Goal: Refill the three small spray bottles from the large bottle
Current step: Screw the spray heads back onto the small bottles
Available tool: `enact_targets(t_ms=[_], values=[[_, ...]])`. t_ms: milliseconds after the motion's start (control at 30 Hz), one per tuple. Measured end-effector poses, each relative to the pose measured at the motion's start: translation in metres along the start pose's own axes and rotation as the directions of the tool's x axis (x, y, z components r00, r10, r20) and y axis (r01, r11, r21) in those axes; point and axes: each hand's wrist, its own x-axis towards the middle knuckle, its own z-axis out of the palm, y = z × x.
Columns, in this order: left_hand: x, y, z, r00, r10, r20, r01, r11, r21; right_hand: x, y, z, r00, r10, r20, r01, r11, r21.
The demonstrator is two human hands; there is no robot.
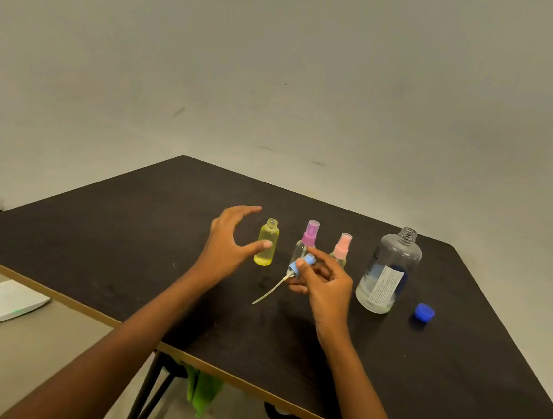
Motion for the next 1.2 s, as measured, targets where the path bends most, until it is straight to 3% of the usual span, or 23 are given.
enact_targets(t_ms=[100, 200, 500, 833, 1200], values=[[0.017, -0.014, 0.006, 0.975, -0.216, 0.059, 0.221, 0.971, -0.096, -0.001, 0.001, 0.001, 0.998, -0.032, 0.049, 0.035, 0.998, -0.06], [0.024, -0.021, 0.017, 0.935, -0.311, 0.168, 0.331, 0.937, -0.11, -0.001, 0.004, 0.001, 0.997, -0.04, 0.069, 0.047, 0.993, -0.111], [0.023, -0.02, 0.03, 0.959, -0.251, 0.132, 0.264, 0.961, -0.088, 0.001, 0.006, 0.0, 0.992, -0.049, 0.117, 0.069, 0.981, -0.181], [0.0, -0.004, 0.015, 0.973, -0.217, 0.081, 0.219, 0.976, -0.011, 0.001, 0.003, -0.003, 0.995, -0.093, 0.048, 0.1, 0.981, -0.168], [-0.078, 0.038, -0.002, 0.952, -0.161, 0.259, 0.199, 0.972, -0.125, 0.004, 0.002, -0.008, 0.99, -0.121, -0.075, 0.107, 0.98, -0.169]])
